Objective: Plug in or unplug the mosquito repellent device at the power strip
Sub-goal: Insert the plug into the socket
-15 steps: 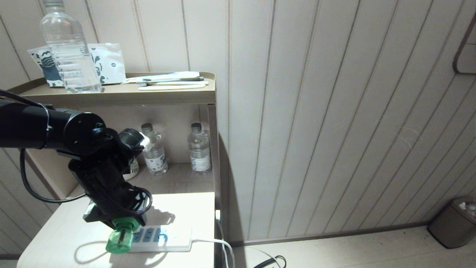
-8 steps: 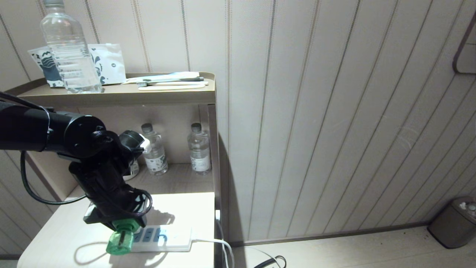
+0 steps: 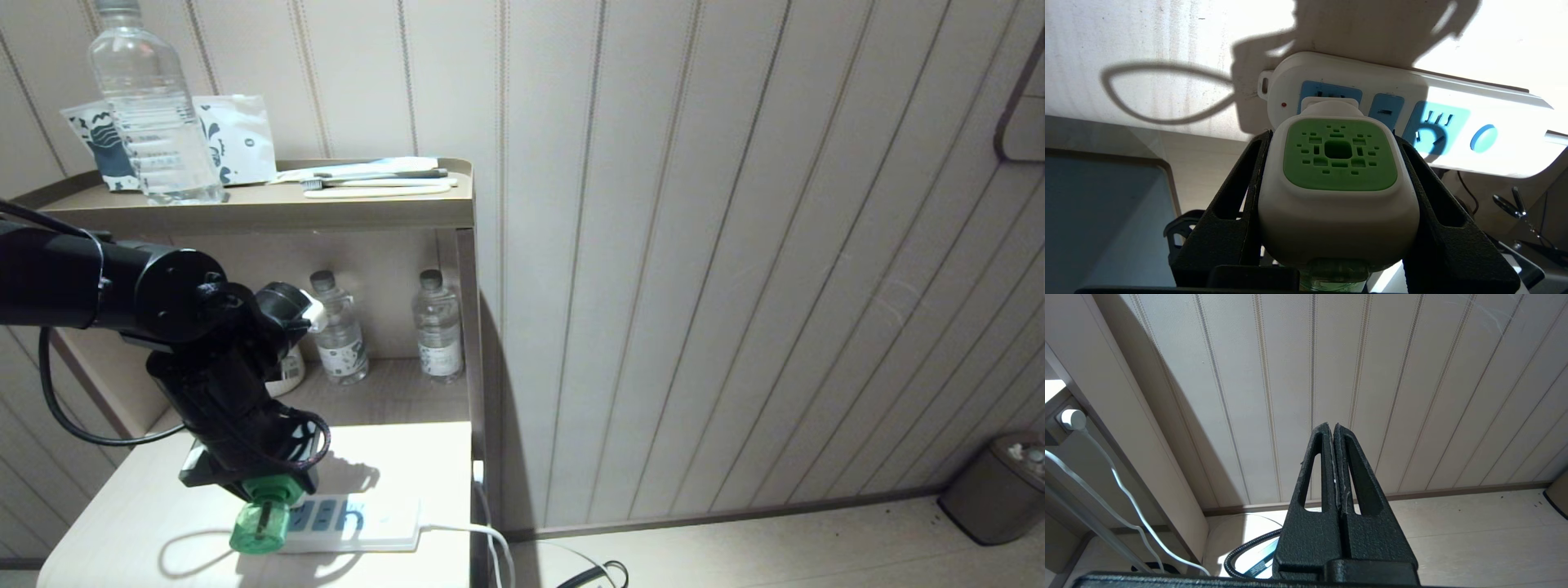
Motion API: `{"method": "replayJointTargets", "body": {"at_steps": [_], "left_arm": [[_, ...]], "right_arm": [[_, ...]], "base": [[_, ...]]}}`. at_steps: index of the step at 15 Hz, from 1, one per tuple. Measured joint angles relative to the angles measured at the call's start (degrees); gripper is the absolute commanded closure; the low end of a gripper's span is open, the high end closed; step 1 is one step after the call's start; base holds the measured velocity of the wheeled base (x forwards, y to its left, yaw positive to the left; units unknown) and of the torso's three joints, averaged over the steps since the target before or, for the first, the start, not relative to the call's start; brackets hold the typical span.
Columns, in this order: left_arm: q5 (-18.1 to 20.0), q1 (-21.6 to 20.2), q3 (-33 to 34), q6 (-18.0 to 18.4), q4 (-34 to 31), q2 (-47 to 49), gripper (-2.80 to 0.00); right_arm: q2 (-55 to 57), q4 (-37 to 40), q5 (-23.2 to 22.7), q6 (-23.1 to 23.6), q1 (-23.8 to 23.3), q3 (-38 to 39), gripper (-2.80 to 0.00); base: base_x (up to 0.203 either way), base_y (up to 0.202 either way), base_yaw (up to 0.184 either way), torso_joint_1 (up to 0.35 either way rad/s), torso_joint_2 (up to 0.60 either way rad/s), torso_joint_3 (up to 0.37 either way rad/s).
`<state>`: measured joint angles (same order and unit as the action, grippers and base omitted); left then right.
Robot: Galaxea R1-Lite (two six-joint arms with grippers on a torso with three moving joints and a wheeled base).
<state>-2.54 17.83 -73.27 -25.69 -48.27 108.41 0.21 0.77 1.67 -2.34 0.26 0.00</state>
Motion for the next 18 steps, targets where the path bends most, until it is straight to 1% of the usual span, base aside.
{"method": "replayJointTargets", "body": {"at_steps": [9, 18], "left_arm": [[0.28, 0.03, 0.5, -0.02, 1.71, 0.74, 0.0], [0.2, -0.5, 0.91, 0.46, 1.31, -0.44, 0.0]], "right_arm": [[0.0, 0.02, 0.01, -0.02, -0.04, 0.0, 0.0], [0.0, 0.02, 0.0, -0.02, -0.04, 0.0, 0.0]], "base": [[0.0, 0.0, 0.0, 0.0, 0.0, 0.0], [0.0, 0.0, 0.0, 0.0, 0.0, 0.0]]}}
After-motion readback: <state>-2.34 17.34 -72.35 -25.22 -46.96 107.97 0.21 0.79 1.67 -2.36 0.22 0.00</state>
